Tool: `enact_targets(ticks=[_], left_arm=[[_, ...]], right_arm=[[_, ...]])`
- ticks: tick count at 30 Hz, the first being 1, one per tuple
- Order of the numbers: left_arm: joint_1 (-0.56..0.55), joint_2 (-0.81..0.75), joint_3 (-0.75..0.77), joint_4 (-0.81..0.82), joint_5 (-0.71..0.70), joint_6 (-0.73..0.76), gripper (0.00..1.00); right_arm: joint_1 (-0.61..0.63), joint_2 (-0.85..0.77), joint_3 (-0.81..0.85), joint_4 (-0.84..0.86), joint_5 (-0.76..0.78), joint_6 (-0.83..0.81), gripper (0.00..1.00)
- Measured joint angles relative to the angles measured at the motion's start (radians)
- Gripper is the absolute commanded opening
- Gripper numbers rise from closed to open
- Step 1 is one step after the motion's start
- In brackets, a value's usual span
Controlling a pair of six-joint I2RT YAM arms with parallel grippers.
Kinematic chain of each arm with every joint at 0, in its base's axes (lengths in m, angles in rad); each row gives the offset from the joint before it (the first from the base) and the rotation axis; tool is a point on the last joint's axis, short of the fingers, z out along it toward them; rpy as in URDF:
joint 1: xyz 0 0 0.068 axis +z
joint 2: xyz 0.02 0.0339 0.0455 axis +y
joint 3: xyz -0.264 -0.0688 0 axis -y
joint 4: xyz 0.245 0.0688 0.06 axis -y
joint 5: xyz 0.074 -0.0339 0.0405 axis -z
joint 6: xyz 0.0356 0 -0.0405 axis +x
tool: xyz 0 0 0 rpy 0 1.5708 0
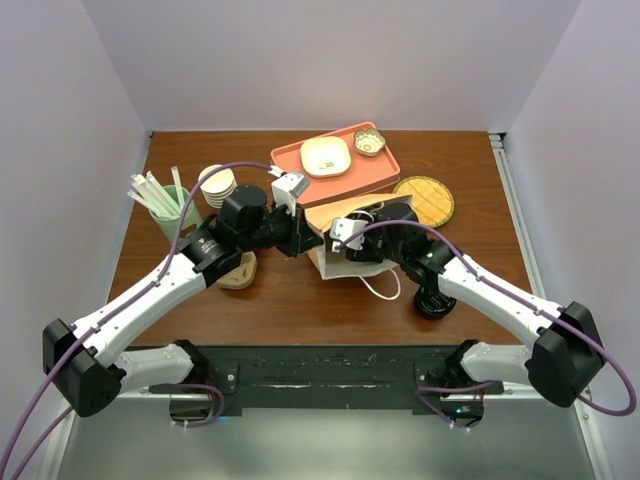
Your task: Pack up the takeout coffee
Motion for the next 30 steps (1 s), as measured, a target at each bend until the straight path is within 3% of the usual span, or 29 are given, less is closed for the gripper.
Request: enact_targets(ticks=[12, 30], left_arm=[[0.006, -0.043, -0.046, 0.01, -0.002, 0.001, 0.0], [0.007, -0.065, -0.066, 0.052, -0.002, -0.002, 0.0]], right_arm=[[0.0, 0.071, 0.034, -0.025, -0.087, -0.026, 0.66], [0.003, 0.106, 0.055, 0.051, -0.056, 0.051, 0.76]])
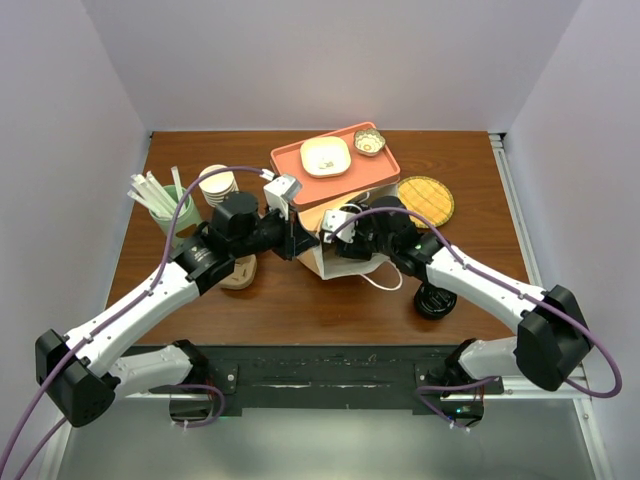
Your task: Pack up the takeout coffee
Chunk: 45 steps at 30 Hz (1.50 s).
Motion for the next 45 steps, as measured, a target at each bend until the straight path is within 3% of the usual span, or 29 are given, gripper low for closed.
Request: enact_targets(ticks=[6, 16, 23, 26, 33, 36, 45], left_arm=[[0.0, -0.008, -0.013, 0.01, 0.004, 0.0, 0.0], [0.0, -0.008, -0.017, 0.011, 0.004, -0.001, 0.0], [0.002, -0.008, -0.023, 0.019, -0.002, -0.008, 0.0], [0.006, -0.008, -0.024, 0.027, -0.008, -0.008, 0.0], [0.008, -0.01, -0.024, 0.032, -0.025, -0.008, 0.0], [0.008, -0.012, -0.024, 0.032, -0.031, -0.008, 0.0], [0.008, -0.017, -0.024, 0.029, -0.043, -0.008, 0.0]], right_arm=[[0.0, 0.004, -0.006, 0.031, 0.013, 0.018, 0.77], [-0.002, 0.045, 0.01, 0.049, -0.036, 0.023, 0.7], [-0.002, 0.084, 0.031, 0.055, -0.077, 0.045, 0.73], [-0.002, 0.097, 0.039, 0.065, -0.076, 0.056, 0.68], [-0.002, 0.114, 0.043, 0.097, -0.075, 0.077, 0.34], [-0.002, 0.117, 0.043, 0.106, -0.072, 0.081, 0.24], [-0.002, 0.118, 0.043, 0.11, -0.069, 0.084, 0.11]])
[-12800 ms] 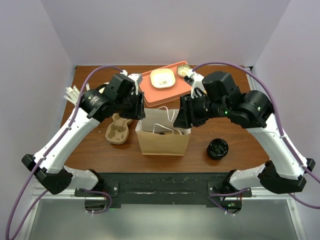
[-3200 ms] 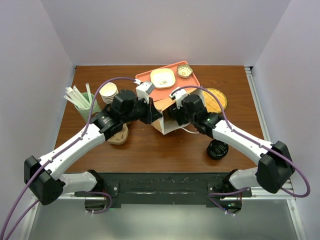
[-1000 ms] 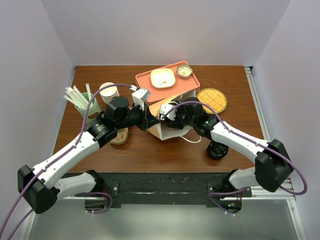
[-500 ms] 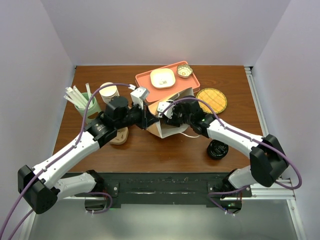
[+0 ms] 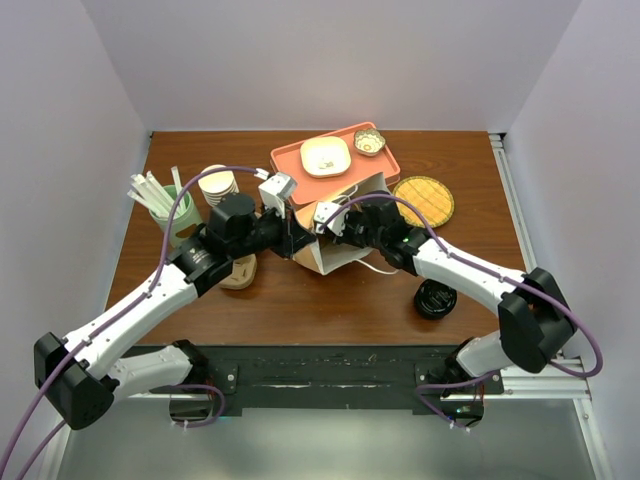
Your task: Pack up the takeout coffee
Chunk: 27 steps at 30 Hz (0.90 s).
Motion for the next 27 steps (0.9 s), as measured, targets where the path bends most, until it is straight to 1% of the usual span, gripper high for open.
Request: enact_targets(ticks=[2, 4, 5, 6, 9, 11, 13, 14, 22, 24, 27], left_arm=[[0.0, -0.003, 0.0, -0.003, -0.005, 0.0, 0.0], [0.0, -0.007, 0.0, -0.005, -0.007, 0.0, 0.0], [0.0, -0.01, 0.0, -0.006, -0.007, 0.0, 0.0], [0.0, -0.011, 0.0, -0.007, -0.007, 0.0, 0.0], [0.0, -0.014, 0.0, -0.015, -0.008, 0.0, 0.0], [0.0, -0.017, -0.001, -0.019, -0.01, 0.0, 0.0], [0.0, -0.019, -0.002, -0.022, -0.012, 0.001, 0.0], [0.0, -0.021, -0.003, -0.023, -0.013, 0.001, 0.0], [0.0, -0.043, -0.011, -0.026, -0.014, 0.01, 0.0], [0.0, -0.053, -0.019, -0.026, -0.014, 0.01, 0.0], [0.0, -0.06, -0.027, -0.024, -0.014, 0.01, 0.0]], right_arm=[[0.001, -0.003, 0.0, -0.002, 0.001, 0.0, 0.11], [0.001, -0.011, 0.0, -0.008, 0.007, 0.0, 0.22], [0.001, -0.016, 0.0, -0.011, 0.015, 0.001, 0.31], [0.001, -0.018, 0.0, -0.012, 0.02, 0.002, 0.45], [0.001, -0.019, 0.0, -0.012, 0.031, 0.004, 0.57], [0.001, -0.019, 0.0, -0.011, 0.036, 0.0, 0.59], [0.001, -0.019, 0.0, -0.011, 0.038, -0.002, 0.67], [0.001, -0.019, 0.0, -0.012, 0.038, -0.003, 0.69], [-0.002, 0.004, 0.047, -0.06, -0.009, -0.001, 0.71], [-0.003, 0.018, 0.062, -0.069, -0.022, 0.003, 0.71], [-0.006, 0.042, 0.087, -0.085, -0.04, 0.008, 0.68]])
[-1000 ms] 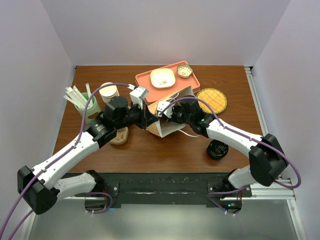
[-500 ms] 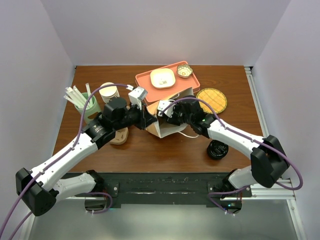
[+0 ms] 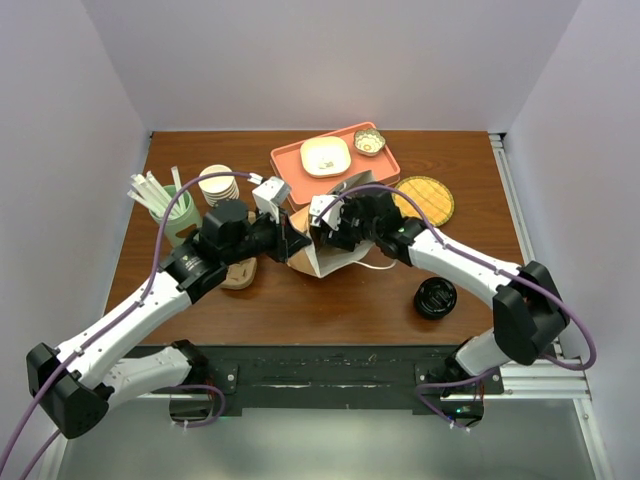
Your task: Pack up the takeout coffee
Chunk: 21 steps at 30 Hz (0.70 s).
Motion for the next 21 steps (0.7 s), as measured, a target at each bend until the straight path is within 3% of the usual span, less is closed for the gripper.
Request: enact_targets(ticks=[5, 15, 21], left_arm=[[0.0, -0.015, -0.018, 0.006, 0.001, 0.0, 0.0], [0.0, -0.019, -0.026, 0.006, 0.005, 0.0, 0.0], [0.0, -0.019, -0.026, 0.005, 0.007, 0.0, 0.0]], right_arm=[[-0.003, 0.024, 0.019, -0.009, -0.026, 0.018, 0.64], [-0.01, 0.041, 0.021, -0.008, -0.074, 0.029, 0.7], [-0.013, 0.045, 0.021, -0.006, -0.082, 0.023, 0.49]])
